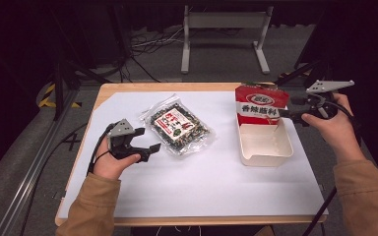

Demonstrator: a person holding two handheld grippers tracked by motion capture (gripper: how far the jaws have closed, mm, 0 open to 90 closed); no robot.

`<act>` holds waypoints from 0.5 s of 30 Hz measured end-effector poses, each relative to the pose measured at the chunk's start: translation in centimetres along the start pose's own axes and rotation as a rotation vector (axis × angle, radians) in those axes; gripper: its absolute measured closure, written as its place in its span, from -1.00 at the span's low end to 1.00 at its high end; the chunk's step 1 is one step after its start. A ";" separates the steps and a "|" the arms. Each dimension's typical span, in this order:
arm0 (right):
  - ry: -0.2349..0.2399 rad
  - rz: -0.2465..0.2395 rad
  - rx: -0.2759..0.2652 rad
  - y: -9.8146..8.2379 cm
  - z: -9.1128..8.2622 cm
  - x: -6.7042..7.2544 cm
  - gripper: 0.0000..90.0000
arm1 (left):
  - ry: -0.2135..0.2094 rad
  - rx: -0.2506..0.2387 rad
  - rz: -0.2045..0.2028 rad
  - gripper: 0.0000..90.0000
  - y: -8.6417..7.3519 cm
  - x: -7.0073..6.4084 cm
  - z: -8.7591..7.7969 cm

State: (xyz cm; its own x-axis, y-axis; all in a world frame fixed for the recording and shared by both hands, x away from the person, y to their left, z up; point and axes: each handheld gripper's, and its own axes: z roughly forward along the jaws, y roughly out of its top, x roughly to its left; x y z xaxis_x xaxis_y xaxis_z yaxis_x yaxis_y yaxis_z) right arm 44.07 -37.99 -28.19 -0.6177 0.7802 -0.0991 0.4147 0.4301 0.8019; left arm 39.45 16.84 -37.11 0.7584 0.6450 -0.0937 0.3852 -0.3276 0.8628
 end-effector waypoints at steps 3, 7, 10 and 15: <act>-0.015 -0.001 -0.008 -0.1 -0.8 0.7 -0.33 | 0.029 0.013 -0.007 -0.65 0.1 0.2 -0.3; -0.024 -0.013 -0.029 -0.3 -1.8 1.9 -0.33 | 0.035 0.005 -0.002 -0.61 0.1 0.6 -0.4; -0.028 -0.026 -0.032 -0.5 -2.1 2.3 -0.33 | 0.044 0.018 0.039 -0.58 0.1 0.9 -0.4; -0.013 -0.026 -0.054 -1.0 -2.6 3.4 -0.32 | 0.044 0.060 -0.007 -0.56 0.0 1.1 -0.4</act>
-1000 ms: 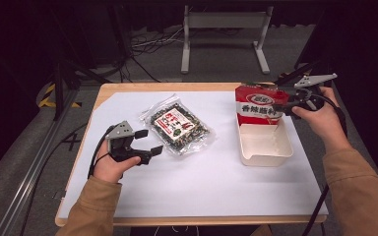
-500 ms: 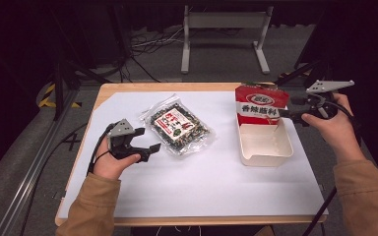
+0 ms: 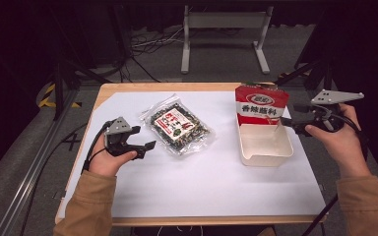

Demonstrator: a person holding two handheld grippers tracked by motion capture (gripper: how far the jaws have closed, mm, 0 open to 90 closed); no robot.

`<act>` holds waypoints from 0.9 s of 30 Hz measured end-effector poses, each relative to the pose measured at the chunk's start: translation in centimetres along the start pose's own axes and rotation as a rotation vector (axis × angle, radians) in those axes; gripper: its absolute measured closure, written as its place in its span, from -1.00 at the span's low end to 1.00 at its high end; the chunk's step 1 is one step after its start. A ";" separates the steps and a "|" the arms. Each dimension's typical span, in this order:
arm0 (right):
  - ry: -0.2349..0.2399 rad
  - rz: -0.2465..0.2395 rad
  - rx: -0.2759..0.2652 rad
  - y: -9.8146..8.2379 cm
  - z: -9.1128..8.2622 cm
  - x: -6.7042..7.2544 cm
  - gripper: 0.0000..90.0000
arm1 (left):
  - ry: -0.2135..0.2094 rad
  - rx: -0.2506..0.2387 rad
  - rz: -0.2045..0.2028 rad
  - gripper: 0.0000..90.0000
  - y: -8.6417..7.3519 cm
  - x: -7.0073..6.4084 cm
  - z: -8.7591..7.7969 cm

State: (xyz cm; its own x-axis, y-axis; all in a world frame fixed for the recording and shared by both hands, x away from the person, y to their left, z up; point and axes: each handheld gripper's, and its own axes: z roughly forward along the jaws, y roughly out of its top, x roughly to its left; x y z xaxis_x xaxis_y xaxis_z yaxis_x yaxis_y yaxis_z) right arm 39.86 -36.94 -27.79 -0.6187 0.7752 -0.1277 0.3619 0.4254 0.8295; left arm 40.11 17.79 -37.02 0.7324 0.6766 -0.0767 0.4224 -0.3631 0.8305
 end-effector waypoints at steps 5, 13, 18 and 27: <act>0.014 -0.014 -0.015 -0.6 -0.1 1.5 -0.31 | 0.042 0.048 -0.040 -0.60 -0.4 0.8 -0.1; 0.044 -0.053 -0.019 -1.5 0.9 3.9 -0.31 | 0.068 0.066 -0.106 -0.64 -0.7 2.3 -0.1; 0.064 -0.061 -0.037 -1.7 1.4 4.9 -0.33 | 0.058 0.046 -0.163 -0.70 -0.7 3.1 0.5; 0.087 -0.064 -0.070 -2.3 2.3 6.1 -0.33 | 0.076 0.042 -0.209 -0.77 -0.6 3.8 2.5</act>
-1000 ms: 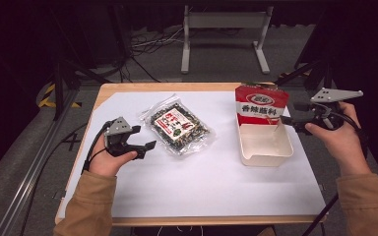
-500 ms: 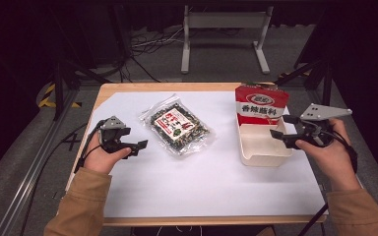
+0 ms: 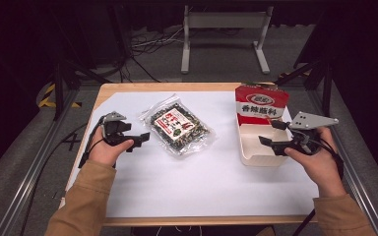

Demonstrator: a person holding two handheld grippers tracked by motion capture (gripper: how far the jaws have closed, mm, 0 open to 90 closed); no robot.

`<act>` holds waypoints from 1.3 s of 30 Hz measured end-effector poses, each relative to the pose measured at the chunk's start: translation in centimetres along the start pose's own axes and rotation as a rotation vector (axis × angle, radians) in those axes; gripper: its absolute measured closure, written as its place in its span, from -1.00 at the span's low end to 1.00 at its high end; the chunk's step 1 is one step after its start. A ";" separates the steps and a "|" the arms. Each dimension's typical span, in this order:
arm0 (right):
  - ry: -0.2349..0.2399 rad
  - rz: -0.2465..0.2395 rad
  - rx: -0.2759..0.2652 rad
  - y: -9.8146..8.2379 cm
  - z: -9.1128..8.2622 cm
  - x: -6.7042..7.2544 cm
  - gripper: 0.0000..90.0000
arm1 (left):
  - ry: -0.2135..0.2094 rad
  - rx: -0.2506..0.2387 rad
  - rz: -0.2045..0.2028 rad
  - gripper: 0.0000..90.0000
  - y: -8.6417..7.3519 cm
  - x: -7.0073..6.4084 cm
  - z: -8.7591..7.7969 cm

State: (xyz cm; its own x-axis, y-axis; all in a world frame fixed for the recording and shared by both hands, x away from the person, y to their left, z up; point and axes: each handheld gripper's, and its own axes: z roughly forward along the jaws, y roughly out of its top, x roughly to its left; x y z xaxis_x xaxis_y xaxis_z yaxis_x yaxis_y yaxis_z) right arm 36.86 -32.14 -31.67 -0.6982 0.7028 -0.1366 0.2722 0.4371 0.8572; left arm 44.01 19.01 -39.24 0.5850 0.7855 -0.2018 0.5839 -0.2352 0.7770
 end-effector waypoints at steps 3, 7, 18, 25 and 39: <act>0.003 0.004 -0.015 -0.2 0.2 0.2 -0.33 | 0.017 0.024 -0.013 -0.75 0.0 0.1 0.9; 0.001 0.003 -0.039 -0.3 0.3 0.6 -0.33 | 0.034 0.049 -0.009 -0.56 -0.3 0.0 2.1; -0.003 -0.013 -0.046 -0.3 0.1 1.2 -0.34 | -0.040 0.093 -0.051 -0.40 -0.7 -1.0 4.7; -0.006 -0.012 -0.046 -0.4 0.0 1.2 -0.34 | -0.073 0.162 -0.100 -0.48 -1.0 -0.8 5.7; 0.000 -0.011 -0.046 -0.5 0.1 1.3 -0.35 | -0.076 0.162 -0.193 -0.37 -1.1 -0.8 7.2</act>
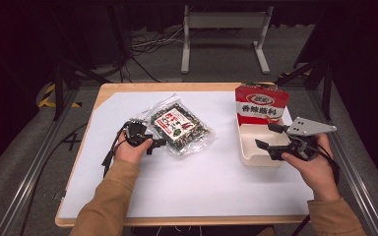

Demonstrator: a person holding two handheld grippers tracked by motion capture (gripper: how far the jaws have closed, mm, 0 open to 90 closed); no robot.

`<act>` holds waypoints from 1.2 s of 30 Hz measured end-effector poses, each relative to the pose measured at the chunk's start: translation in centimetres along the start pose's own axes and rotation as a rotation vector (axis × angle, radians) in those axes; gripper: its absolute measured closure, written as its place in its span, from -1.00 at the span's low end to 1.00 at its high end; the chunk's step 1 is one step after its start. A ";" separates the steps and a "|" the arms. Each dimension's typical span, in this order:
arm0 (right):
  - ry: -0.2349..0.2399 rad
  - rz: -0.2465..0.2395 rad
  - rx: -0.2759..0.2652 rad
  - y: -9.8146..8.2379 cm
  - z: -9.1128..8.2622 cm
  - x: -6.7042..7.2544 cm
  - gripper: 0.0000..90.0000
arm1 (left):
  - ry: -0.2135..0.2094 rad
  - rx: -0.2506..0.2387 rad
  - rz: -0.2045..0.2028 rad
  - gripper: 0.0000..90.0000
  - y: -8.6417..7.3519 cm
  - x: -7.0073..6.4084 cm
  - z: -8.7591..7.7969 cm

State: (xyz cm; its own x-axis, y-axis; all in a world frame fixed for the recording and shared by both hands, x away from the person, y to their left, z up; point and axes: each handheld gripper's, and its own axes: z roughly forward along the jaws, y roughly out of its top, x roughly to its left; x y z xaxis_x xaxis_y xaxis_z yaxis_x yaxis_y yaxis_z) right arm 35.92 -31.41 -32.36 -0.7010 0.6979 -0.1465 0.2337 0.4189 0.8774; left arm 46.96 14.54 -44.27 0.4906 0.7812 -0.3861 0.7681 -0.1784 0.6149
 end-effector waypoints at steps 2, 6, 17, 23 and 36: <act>0.000 0.001 0.000 0.0 0.0 0.0 -0.35 | -0.002 -0.010 -0.007 -0.35 0.0 0.1 0.2; 0.000 0.002 -0.001 -0.1 -0.1 0.0 -0.35 | 0.002 -0.018 -0.010 -0.34 0.1 0.2 0.3; -0.001 0.006 -0.004 -0.2 -0.3 -0.1 -0.35 | 0.044 0.017 -0.022 -0.35 0.1 -0.1 -0.2; 0.001 0.006 -0.001 -0.2 -0.2 0.0 -0.36 | 0.023 0.009 -0.014 -0.37 0.1 -0.3 0.1; 0.004 0.011 -0.003 -0.4 -0.1 -0.1 -0.38 | 0.005 -0.025 -0.053 -0.35 0.8 -0.2 1.1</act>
State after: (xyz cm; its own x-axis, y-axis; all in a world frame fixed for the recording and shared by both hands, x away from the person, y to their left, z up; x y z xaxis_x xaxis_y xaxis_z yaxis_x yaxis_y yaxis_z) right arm 35.80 -31.71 -32.59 -0.7012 0.7001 -0.1350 0.2394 0.4096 0.8803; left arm 47.93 13.55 -44.41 0.4472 0.7922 -0.4153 0.7827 -0.1219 0.6103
